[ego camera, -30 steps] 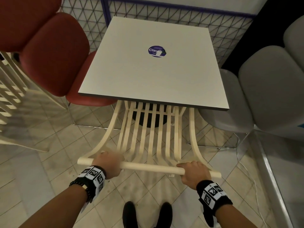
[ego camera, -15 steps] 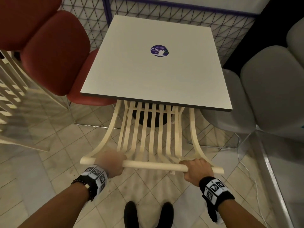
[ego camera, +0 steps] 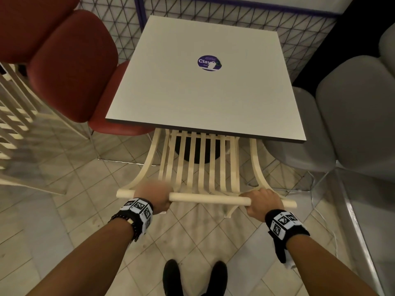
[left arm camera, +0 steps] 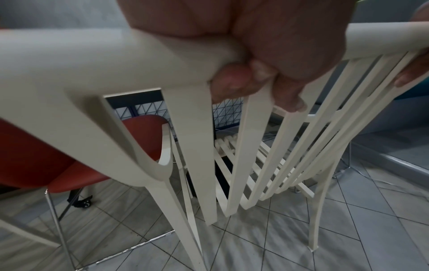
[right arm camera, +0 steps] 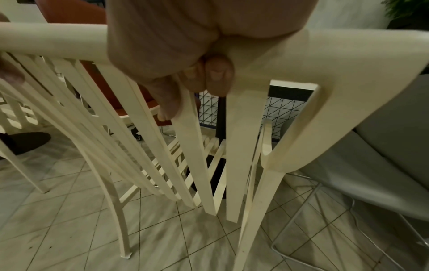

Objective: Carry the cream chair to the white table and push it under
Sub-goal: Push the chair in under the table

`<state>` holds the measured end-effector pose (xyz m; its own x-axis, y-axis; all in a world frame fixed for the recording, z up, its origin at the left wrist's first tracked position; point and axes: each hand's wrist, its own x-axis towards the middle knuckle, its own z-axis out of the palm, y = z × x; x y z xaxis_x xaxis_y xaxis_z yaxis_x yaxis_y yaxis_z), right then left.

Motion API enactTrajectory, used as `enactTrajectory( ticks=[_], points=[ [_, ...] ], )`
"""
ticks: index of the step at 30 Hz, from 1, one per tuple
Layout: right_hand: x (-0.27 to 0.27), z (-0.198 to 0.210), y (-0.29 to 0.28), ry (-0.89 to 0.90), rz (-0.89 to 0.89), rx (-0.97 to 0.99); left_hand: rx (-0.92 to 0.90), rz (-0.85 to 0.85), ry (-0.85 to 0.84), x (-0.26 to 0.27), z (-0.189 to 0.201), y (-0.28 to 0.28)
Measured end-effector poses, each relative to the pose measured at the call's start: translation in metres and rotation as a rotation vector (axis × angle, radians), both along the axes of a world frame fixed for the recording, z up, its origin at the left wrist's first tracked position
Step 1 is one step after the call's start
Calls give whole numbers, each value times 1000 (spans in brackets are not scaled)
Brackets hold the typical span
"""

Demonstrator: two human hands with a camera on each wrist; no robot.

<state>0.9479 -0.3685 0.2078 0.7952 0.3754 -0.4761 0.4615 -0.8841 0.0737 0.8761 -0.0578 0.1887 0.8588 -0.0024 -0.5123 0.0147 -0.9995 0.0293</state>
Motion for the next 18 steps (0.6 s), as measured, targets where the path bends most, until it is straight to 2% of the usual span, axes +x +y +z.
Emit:
enactTrajectory(
  ticks=[9,18],
  points=[
    [-8,-17,-1,-28,-33,38,-7,1,37,-3,-1,7],
    [-12,-27,0,-33,-22,38,41,-31,-1,-7,-6,15]
  ],
)
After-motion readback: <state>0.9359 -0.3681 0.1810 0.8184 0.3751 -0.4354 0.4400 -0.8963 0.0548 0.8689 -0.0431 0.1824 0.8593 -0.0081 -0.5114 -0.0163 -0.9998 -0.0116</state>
